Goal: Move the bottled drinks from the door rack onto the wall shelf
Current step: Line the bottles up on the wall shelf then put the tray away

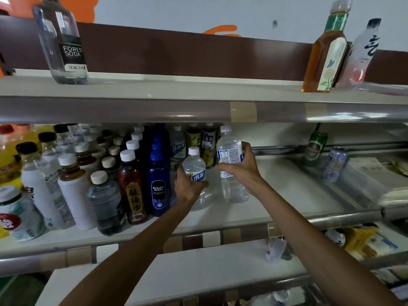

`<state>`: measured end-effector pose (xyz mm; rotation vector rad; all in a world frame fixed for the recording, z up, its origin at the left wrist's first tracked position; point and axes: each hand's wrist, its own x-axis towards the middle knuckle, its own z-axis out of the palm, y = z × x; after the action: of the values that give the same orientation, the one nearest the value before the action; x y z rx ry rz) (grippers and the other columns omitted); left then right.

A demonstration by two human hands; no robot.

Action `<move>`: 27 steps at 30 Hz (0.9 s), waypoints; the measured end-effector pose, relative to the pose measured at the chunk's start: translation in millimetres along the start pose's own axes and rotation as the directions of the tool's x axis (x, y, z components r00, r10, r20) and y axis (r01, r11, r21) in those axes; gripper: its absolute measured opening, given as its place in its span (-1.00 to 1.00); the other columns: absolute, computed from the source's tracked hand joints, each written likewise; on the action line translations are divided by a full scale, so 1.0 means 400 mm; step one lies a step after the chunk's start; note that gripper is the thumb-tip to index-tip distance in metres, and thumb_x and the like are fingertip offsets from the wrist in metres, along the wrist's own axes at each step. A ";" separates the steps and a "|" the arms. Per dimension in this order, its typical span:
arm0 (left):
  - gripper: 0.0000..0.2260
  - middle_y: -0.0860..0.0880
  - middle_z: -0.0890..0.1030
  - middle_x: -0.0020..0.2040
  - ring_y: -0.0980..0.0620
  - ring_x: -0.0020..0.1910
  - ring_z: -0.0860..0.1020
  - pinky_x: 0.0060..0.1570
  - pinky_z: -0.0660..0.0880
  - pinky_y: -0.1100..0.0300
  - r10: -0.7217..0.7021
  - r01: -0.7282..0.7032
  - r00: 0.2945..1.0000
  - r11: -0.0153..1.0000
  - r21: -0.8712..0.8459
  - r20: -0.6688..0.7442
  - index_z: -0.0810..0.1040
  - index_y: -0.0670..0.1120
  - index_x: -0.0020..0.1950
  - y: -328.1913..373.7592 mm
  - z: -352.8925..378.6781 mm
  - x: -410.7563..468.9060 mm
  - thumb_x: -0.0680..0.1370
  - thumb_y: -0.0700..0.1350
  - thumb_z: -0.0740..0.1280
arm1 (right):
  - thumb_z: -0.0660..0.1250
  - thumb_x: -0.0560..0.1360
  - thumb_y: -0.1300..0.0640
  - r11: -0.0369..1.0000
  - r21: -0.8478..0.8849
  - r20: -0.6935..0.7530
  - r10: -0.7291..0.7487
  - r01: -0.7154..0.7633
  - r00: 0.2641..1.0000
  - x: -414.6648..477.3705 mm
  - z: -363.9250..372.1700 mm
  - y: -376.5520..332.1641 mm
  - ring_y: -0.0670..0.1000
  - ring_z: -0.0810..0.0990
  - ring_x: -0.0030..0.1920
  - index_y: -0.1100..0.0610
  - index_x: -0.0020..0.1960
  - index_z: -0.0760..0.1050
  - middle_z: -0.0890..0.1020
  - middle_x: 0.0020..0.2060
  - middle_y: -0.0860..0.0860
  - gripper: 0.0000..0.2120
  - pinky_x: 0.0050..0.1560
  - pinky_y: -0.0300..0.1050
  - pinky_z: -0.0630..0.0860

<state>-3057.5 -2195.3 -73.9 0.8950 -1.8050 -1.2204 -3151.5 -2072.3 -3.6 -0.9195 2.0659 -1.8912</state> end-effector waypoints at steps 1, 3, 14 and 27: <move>-0.24 -0.13 0.54 0.25 -0.12 0.20 0.53 0.21 0.50 -0.08 -0.001 0.001 1.000 1.000 -0.013 0.000 0.32 -0.14 0.38 -0.002 0.009 0.011 0.26 -0.25 0.60 | 0.61 0.20 0.29 1.000 0.001 0.001 0.001 -0.001 1.000 0.012 -0.001 0.001 -0.04 0.63 -0.04 0.03 0.23 0.31 0.60 -0.04 -0.01 -0.27 -0.20 -0.17 0.60; -0.25 -0.12 0.56 0.23 -0.11 0.21 0.54 0.21 0.51 -0.07 0.000 0.000 1.000 1.000 -0.027 -0.004 0.36 -0.14 0.37 -0.006 0.024 0.024 0.25 -0.27 0.59 | 0.60 0.21 0.29 1.000 0.004 0.017 0.005 -0.005 1.000 0.029 -0.002 0.004 -0.07 0.63 -0.06 0.04 0.25 0.31 0.60 -0.05 -0.01 -0.27 -0.23 -0.22 0.58; -0.29 -0.21 0.40 0.26 -0.19 0.25 0.40 0.13 0.48 -0.06 0.025 0.020 0.991 0.942 0.334 -0.128 0.22 -0.22 0.37 -0.037 0.033 -0.056 0.36 -0.16 0.55 | 0.62 0.19 0.30 0.998 0.054 0.103 0.013 -0.019 0.995 0.101 0.020 0.061 -0.03 0.63 0.00 -0.02 0.20 0.35 0.60 0.00 -0.04 -0.28 -0.10 -0.09 0.61; -0.72 -0.06 0.61 0.05 0.05 -0.09 0.61 -0.15 0.55 0.23 0.137 -0.176 0.984 0.727 0.664 0.111 0.38 -0.10 0.29 -0.144 0.063 -0.070 0.66 0.01 0.16 | 0.63 0.19 0.32 0.996 0.071 0.148 0.040 -0.051 0.988 0.133 0.037 0.114 -0.11 0.63 -0.08 0.05 0.23 0.37 0.62 -0.06 -0.08 -0.28 -0.17 -0.21 0.58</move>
<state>-3059.1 -2177.8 -140.6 1.0650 -2.3673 -0.4552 -3199.8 -2114.8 -35.5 -0.9546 1.9032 -1.8074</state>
